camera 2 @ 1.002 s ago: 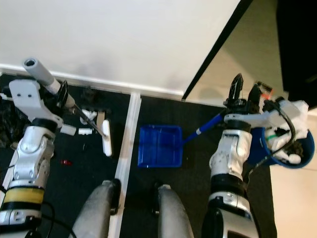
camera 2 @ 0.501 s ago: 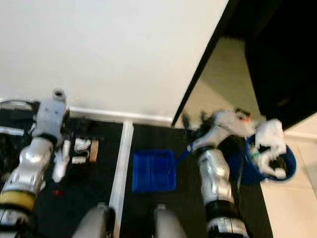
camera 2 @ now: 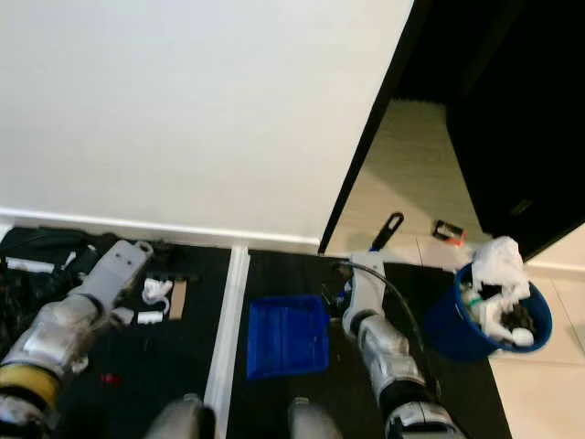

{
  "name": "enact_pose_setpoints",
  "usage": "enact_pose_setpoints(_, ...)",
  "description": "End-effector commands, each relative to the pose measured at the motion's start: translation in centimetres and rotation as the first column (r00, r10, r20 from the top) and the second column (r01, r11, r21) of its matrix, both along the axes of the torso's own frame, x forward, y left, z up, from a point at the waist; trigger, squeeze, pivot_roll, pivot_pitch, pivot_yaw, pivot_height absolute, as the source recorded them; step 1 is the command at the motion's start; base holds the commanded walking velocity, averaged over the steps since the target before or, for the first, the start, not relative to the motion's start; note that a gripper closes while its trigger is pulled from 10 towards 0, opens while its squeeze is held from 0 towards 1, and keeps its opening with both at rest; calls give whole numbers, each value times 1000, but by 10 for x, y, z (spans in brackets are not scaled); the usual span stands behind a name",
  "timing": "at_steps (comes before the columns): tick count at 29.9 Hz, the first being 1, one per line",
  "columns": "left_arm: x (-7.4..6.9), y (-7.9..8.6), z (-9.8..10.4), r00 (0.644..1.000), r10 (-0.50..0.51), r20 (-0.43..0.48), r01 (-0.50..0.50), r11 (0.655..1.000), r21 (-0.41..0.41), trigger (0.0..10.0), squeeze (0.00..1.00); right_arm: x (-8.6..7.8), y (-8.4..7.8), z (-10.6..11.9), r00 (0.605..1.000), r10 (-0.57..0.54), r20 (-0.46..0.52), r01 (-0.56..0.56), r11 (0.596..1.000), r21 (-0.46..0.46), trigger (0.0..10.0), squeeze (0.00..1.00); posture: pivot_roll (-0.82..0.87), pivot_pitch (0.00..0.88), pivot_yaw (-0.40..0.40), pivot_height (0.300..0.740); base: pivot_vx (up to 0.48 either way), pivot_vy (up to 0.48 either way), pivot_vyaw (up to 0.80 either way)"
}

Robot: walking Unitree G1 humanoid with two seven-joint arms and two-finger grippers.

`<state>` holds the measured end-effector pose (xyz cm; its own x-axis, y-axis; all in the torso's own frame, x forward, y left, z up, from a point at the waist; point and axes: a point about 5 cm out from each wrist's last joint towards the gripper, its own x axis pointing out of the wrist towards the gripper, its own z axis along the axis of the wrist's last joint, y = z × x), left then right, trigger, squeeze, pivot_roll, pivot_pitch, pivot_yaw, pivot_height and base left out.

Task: Sweep floor

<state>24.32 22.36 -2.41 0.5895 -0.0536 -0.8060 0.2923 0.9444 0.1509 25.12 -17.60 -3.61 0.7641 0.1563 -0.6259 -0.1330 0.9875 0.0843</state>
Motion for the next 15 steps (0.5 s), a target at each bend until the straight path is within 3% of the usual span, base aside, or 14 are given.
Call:
enact_pose_setpoints(1, -43, -4, -38, 965, 142, -221, -150, 989, -18, 10000, 0, -26, -5, -23, 980, -51, -193, 43, 998, -49, 10000, 0, 124, 0, -70, 740, 0, 0, 0)
enact_pose_setpoints(5, -73, 2, -54, 918, 231, -322, -231, 972, 39, 10000, 0, -41, -10, -32, 963, -115, -242, 114, 993, -21, 10000, 0, 124, 0, -71, 740, 0, 0, 0)
enact_pose_setpoints(8, -80, 5, -56, 901, 236, -363, -230, 971, 62, 10000, 0, -44, -12, -34, 957, -134, -257, 133, 991, -21, 10000, 0, 124, 0, -72, 740, 0, 0, 0)
enact_pose_setpoints(11, -94, 11, -61, 878, 200, -435, -166, 979, 114, 10000, 0, -51, -14, -39, 943, -159, -292, 161, 987, -19, 10000, 0, 126, 0, -70, 740, 0, 0, 0)
enact_pose_setpoints(15, -96, 18, -63, 901, 252, -352, -218, 967, 132, 10000, 0, -62, -17, -45, 929, -165, -331, 161, 986, -39, 10000, 0, 127, 0, -73, 740, 0, 0, 0)
